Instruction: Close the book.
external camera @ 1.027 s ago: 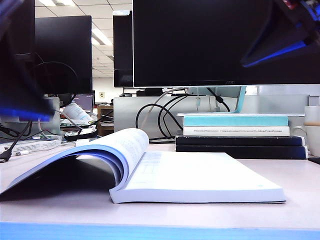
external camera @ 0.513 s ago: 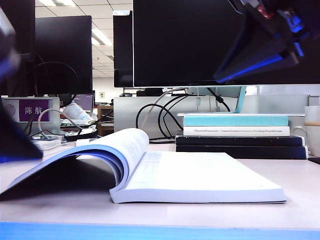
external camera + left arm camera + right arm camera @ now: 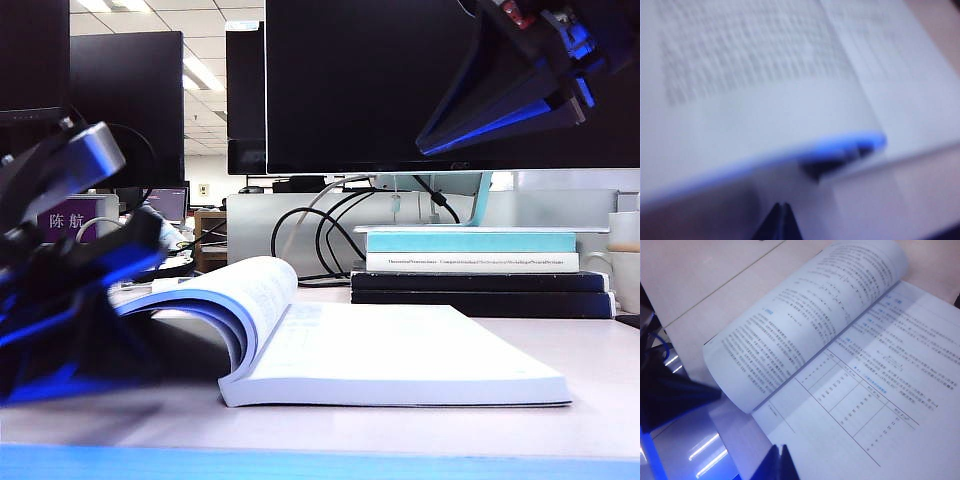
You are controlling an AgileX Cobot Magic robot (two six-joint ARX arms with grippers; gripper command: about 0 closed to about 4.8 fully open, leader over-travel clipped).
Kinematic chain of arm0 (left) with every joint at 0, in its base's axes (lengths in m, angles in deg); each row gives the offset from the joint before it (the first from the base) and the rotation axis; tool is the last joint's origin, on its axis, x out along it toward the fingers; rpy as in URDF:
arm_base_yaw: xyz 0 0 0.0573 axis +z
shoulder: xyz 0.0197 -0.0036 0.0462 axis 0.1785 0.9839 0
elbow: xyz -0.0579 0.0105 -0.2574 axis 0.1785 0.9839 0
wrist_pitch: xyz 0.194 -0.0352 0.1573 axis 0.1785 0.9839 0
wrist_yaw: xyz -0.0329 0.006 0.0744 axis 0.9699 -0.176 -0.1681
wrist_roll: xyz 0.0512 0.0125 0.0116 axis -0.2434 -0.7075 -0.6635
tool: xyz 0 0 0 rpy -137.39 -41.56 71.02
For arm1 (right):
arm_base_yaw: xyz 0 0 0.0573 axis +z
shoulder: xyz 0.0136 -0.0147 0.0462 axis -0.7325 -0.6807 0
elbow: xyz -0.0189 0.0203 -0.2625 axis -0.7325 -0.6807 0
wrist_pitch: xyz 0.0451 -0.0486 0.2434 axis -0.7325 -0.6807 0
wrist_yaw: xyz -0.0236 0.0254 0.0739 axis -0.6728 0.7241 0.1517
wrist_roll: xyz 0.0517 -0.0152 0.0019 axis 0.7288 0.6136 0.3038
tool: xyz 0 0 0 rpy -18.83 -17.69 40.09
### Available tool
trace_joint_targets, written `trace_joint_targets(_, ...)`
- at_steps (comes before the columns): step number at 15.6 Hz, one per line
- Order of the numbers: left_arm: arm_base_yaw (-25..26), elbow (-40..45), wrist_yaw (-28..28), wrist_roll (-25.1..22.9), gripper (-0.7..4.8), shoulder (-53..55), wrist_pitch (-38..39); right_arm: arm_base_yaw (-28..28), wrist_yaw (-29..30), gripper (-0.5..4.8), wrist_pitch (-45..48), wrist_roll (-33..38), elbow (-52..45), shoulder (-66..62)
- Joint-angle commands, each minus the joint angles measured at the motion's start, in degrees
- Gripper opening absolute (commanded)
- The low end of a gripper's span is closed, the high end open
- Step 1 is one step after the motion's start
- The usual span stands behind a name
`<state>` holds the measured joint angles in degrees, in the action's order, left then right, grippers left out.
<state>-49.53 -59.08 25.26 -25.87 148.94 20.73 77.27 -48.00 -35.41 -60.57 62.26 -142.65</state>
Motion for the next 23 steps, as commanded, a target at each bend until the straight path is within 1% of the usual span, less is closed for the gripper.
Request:
trace_joint_targets(1,3.56,-0.83,-0.68,-2.8,-0.04,0.28,-5.46,0.37,0.2,-0.02,-0.22,0.07,0.28,0.07)
trace_joint_targets(2,10.12,-2.4,1.77,-3.15,-0.04,0.26,-5.6,0.35,0.02,-0.03,0.22,0.07,0.28,0.09)
trace_joint_targets(3,12.61,-3.67,2.27,-4.76,-0.04,0.26,-5.77,0.35,0.0,-0.02,0.33,0.07,0.28,0.07)
trace_joint_targets(5,16.39,-7.67,6.56,-10.58,-0.04,0.26,-6.01,0.35,0.0,-0.03,0.39,0.07,0.28,0.09)
trace_joint_targets(7,16.59,-10.8,7.74,-14.03,-0.04,0.26,-6.03,0.35,0.0,-0.03,0.37,0.07,0.28,0.09)
trace_joint_targets(9,16.5,-14.88,14.62,-17.25,-0.04,0.26,-5.95,0.35,-0.11,-0.02,0.37,0.07,0.28,0.09)
trace_joint_targets(10,16.5,-16.09,19.06,-18.69,-0.04,0.26,-5.84,0.35,-1.38,-0.03,0.35,0.07,0.28,0.09)
trace_joint_targets(11,16.5,-16.76,22.32,-21.03,-0.04,0.26,-5.7,0.35,-3.32,-0.03,0.26,0.07,0.28,0.09)
trace_joint_targets(12,16.5,-16.94,24.37,-22.73,-0.04,0.26,-5.53,0.35,-5.73,-0.02,-0.02,0.04,0.28,0.11)
trace_joint_targets(14,17.49,-16.9,25.75,-22.75,-0.04,0.13,-3.08,0.33,-11.23,-0.03,-0.57,0.04,0.28,0.17)
trace_joint_targets(16,20.06,-16.92,34.6,-25.11,-0.04,0.11,-3.04,0.33,-12.94,-0.02,-0.63,0.04,0.28,0.2)
trace_joint_targets(17,22.69,-16.92,39.56,-24.83,-0.04,-0.31,-2.95,0.22,-14.32,-0.03,-0.66,0.04,0.28,0.2)
trace_joint_targets(18,25.38,-16.92,42.91,-23.45,-0.04,-0.87,-2.71,0.22,-15.67,-0.02,-0.63,0.04,0.28,0.2)
trace_joint_targets(19,29.51,-16.94,45.53,-21.68,-0.04,-1.9,-2.34,0.0,-16.59,-0.02,-0.39,0.04,0.28,0.24)
trace_joint_targets(21,36.35,-17.81,48.35,-21.7,-0.04,-4.85,0.17,-0.94,-16.55,-0.02,0.68,0.11,0.28,0.57)
trace_joint_targets(23,41.46,-20.02,51.6,-21.88,-0.04,-7.69,4.11,-2.1,-16.79,-0.03,2.58,0.55,0.28,1.53)
